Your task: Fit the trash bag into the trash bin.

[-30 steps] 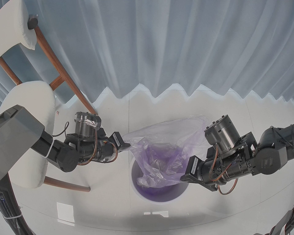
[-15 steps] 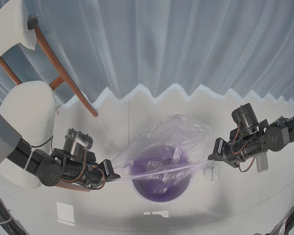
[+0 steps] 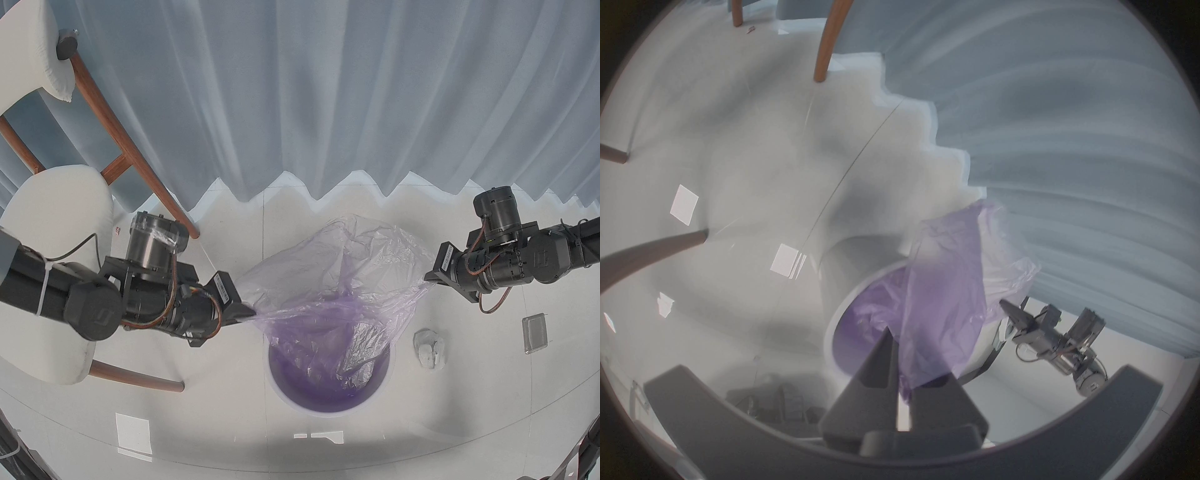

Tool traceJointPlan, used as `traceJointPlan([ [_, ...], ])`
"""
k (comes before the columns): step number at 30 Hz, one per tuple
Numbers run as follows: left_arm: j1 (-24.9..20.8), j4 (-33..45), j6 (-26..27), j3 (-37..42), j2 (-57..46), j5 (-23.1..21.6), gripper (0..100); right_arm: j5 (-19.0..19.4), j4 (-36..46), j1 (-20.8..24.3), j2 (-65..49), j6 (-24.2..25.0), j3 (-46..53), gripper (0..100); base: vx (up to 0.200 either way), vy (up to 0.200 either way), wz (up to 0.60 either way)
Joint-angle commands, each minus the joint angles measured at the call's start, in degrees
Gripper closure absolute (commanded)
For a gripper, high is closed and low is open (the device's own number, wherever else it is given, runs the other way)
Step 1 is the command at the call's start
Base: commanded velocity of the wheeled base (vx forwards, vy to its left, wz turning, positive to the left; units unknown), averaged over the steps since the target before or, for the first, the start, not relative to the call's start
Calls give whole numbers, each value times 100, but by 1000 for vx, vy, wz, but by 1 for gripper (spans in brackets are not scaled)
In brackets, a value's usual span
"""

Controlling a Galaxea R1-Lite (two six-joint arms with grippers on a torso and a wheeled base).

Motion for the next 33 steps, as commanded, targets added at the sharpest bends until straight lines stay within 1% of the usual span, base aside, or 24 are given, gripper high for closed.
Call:
traceJointPlan([
  [1,183,41,-36,-760,784,43,100,-21,-100,53,465,-4,-472,100,0,0,0],
  [4,174,58,-27,-856,1206,113,100,-65,-100,9,711,5,-507,100,0,0,0],
  [8,192,93,-36,-839,1593,394,100,-108,-108,-26,983,14,-410,100,0,0,0],
  [11,297,102,-45,-839,1751,509,100,-117,-117,-26,1212,14,-437,100,0,0,0],
  [16,464,137,-45,-795,1804,517,100,-117,-117,-26,1475,14,-472,100,0,0,0],
  [19,473,322,-45,-751,1777,517,100,-117,-117,-26,1528,23,-419,100,0,0,0],
  [24,368,638,-45,-707,1742,509,100,-117,-108,-26,1502,23,-208,100,0,0,0],
  [28,253,656,-18,-593,1742,517,100,-117,-117,-26,1440,-4,152,100,0,0,0],
  [32,236,656,8,-487,1751,526,100,-108,-117,-17,1379,5,354,100,0,0,0],
  [33,183,647,35,-320,1742,526,100,-82,-117,0,1282,5,548,100,0,0,0],
])
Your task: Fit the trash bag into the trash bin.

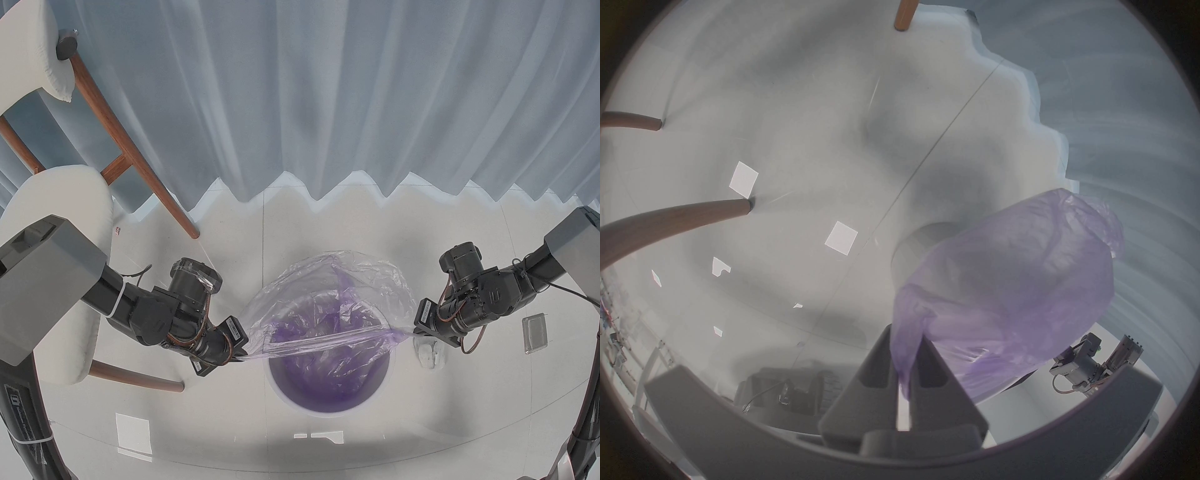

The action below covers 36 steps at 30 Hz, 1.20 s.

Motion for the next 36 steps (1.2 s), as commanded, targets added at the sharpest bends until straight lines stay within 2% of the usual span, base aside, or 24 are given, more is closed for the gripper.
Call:
traceJointPlan([
  [1,-108,-8,28,303,0,6,100,39,-10,35,-198,-1,435,100,0,0,0],
  [7,-125,-8,213,602,-27,32,100,92,-10,105,-444,-1,892,100,0,0,0],
  [13,-152,-131,855,1094,-79,269,100,215,-54,202,-541,8,1296,100,0,0,0],
  [18,-433,-561,1039,1455,-158,454,100,197,-520,465,-585,16,1744,100,0,0,0],
  [22,-591,-983,1057,1595,-71,806,100,179,-880,729,-567,-10,2087,100,0,0,0],
  [25,-626,-1071,1338,1674,-9,867,100,179,-959,905,-567,-28,2236,100,0,0,0],
  [29,-556,-1080,1839,1806,-53,867,100,171,-968,940,-585,-212,2351,100,0,0,0],
  [31,-459,-1168,2191,1868,-106,885,100,162,-1039,878,-620,-502,2412,100,0,0,0],
  [36,-424,-1607,2305,1894,-150,1016,100,162,-1575,782,-690,-546,2421,100,0,0,0],
])
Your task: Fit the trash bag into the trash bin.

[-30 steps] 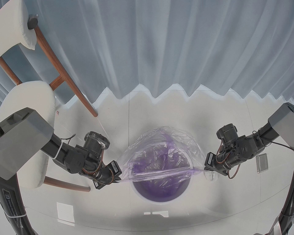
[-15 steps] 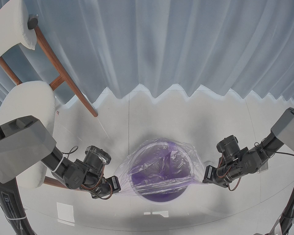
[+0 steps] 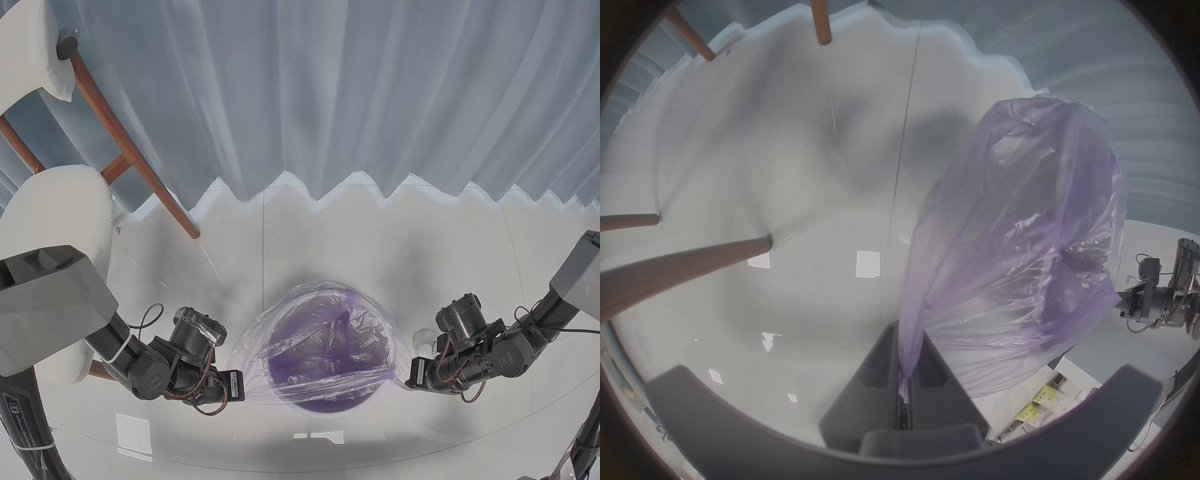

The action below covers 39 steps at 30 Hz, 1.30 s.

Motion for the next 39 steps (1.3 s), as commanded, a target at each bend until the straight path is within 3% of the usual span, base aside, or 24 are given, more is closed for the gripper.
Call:
traceJointPlan([
  [1,56,-188,28,67,-53,67,100,1,-252,-63,-68,-39,54,100,0,0,0],
  [2,47,-215,19,75,-53,67,100,-8,-322,-72,-68,-39,62,0,0,0,0],
  [3,47,-232,10,58,-53,75,100,-34,-366,-81,-86,-30,89,0,0,0,0],
  [4,39,-250,-8,49,-62,84,0,-69,-366,-81,-130,-21,97,0,0,0,0],
  [9,-14,-540,-8,418,-458,111,0,-192,-304,86,-824,321,203,0,0,0,0],
  [16,-76,-593,-16,1156,-1389,-100,0,-192,30,965,-1492,1895,273,0,0,0,0],
  [17,-76,-593,-16,1156,-1389,-100,0,-192,30,965,-1492,1895,273,0,0,0,0],
  [20,-67,-593,-69,1367,-1750,-118,0,-192,91,1369,-1396,2633,168,0,0,0,0],
  [24,-76,-672,-254,1508,-1987,-250,0,-192,56,1616,-1053,3125,10,0,0,0,0],
  [30,-137,-689,-913,1543,-2426,-267,0,-272,38,1624,-446,3600,-465,0,0,0,0],
  [38,-190,-689,-1502,1693,-2954,-276,0,-500,12,1624,99,3661,-957,0,0,0,0],
  [39,-181,-689,-1502,1754,-3006,-276,0,-579,21,1616,187,3661,-1010,100,0,0,0],
])
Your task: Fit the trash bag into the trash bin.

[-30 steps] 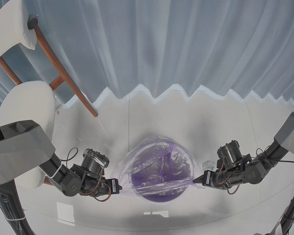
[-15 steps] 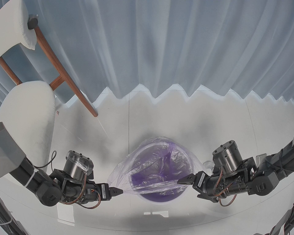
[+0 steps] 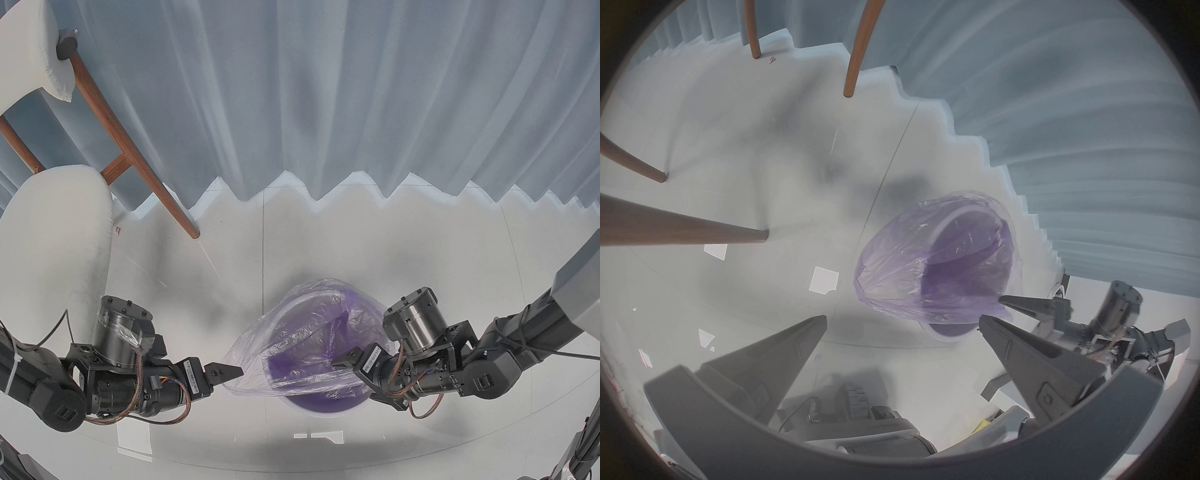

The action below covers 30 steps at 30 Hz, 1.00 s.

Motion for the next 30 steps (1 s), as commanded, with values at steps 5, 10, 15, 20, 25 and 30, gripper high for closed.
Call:
traceJointPlan([
  [5,-12,-3,-31,189,-383,-2,0,-132,25,51,419,-16,-180,100,0,0,0],
  [10,-21,-12,-22,172,-357,-2,0,-176,60,323,156,-43,119,100,0,0,0],
  [15,-65,-12,4,180,-348,-11,0,-352,-19,1017,-170,-359,910,100,0,0,0],
  [20,-144,-12,4,216,-357,-11,0,-651,-397,1571,-29,-385,1244,100,0,0,0],
  [25,-196,-3,13,277,-365,-11,0,-818,-827,1844,411,-438,1411,100,0,0,0],
  [30,-196,-12,13,356,-383,-11,0,-1064,-880,1852,903,-825,1613,100,0,0,0],
])
